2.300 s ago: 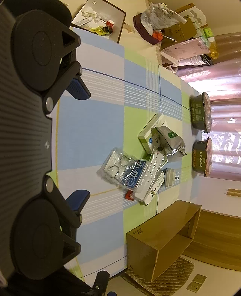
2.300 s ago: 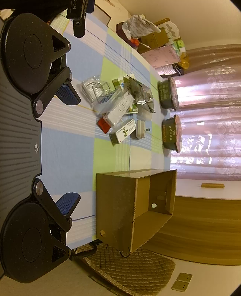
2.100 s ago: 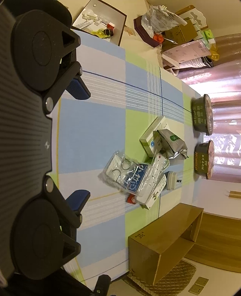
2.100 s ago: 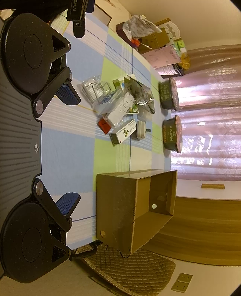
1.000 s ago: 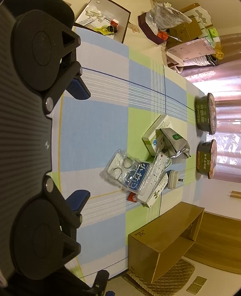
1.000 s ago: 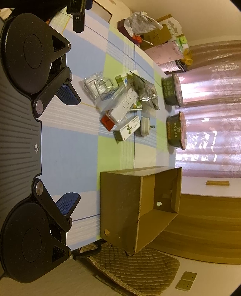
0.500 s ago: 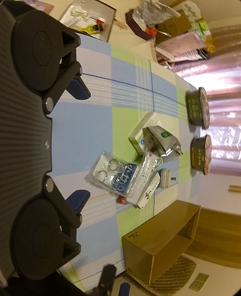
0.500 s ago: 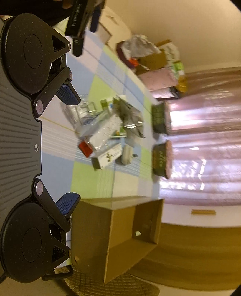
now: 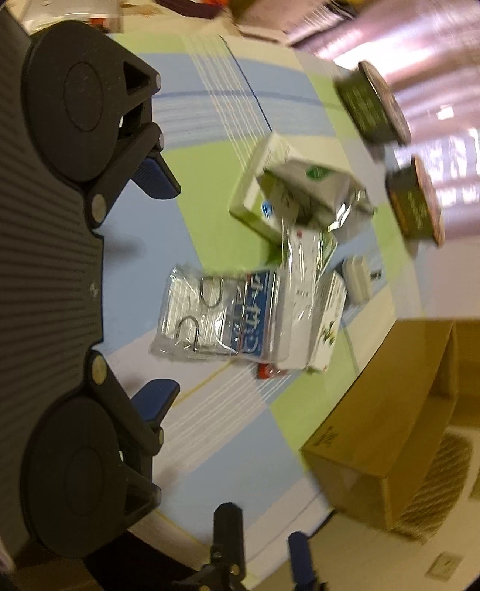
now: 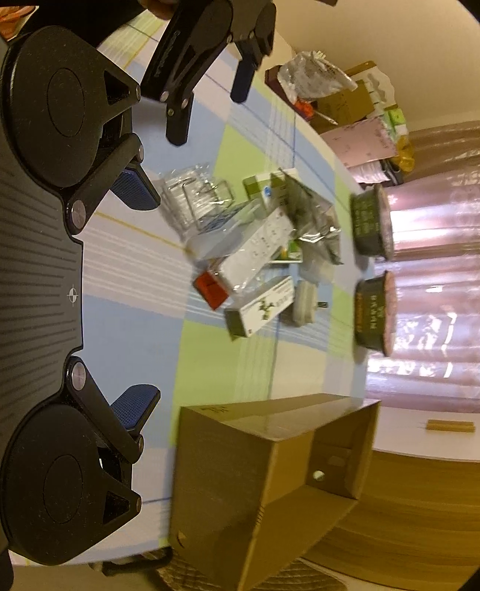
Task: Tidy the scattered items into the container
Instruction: 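Grasp the clear bag of metal hooks with the left gripper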
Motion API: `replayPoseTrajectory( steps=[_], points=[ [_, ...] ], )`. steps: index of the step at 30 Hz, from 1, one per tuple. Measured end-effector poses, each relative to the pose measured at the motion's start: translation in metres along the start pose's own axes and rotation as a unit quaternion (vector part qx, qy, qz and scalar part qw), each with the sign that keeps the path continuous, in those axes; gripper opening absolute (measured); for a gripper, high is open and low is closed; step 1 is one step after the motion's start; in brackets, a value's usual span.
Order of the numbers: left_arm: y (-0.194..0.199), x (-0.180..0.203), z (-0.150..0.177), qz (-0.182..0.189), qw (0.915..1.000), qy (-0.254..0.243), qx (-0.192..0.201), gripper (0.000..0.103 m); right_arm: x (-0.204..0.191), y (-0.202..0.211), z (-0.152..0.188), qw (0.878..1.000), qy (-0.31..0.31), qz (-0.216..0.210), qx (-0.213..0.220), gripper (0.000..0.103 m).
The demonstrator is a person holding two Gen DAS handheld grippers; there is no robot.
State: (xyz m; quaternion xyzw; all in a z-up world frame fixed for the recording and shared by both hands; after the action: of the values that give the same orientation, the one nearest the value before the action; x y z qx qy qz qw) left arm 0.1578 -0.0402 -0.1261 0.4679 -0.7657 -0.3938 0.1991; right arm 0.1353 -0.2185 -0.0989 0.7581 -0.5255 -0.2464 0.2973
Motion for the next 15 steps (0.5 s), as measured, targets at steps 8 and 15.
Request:
replayPoseTrajectory(
  steps=[8,15],
  points=[
    [-0.038,0.011,-0.002,0.034,0.9987,-0.037,-0.005,0.102,-0.001,-0.030,0.005,1.000,-0.019,-0.009,-0.011,0.103],
    [-0.068,0.009,-0.012,0.039,0.9980,-0.050,-0.008,0.094,0.003,-0.050,0.002,1.000,-0.020,-0.012,-0.013,0.103]
  ],
)
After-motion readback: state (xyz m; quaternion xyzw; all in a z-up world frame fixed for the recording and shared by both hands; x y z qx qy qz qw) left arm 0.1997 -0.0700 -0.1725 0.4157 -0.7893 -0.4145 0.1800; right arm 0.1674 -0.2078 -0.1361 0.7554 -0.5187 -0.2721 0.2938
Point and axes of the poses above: each gripper's, at about its wrist camera, not at the fingertips, and y roughly against the way its jaws point, x to its right, z to its underside, the point moved 8 cm from there along -y, roughly the way its jaws point, and after that the axes turned 3 degrees about x, right-handed, at the moved point
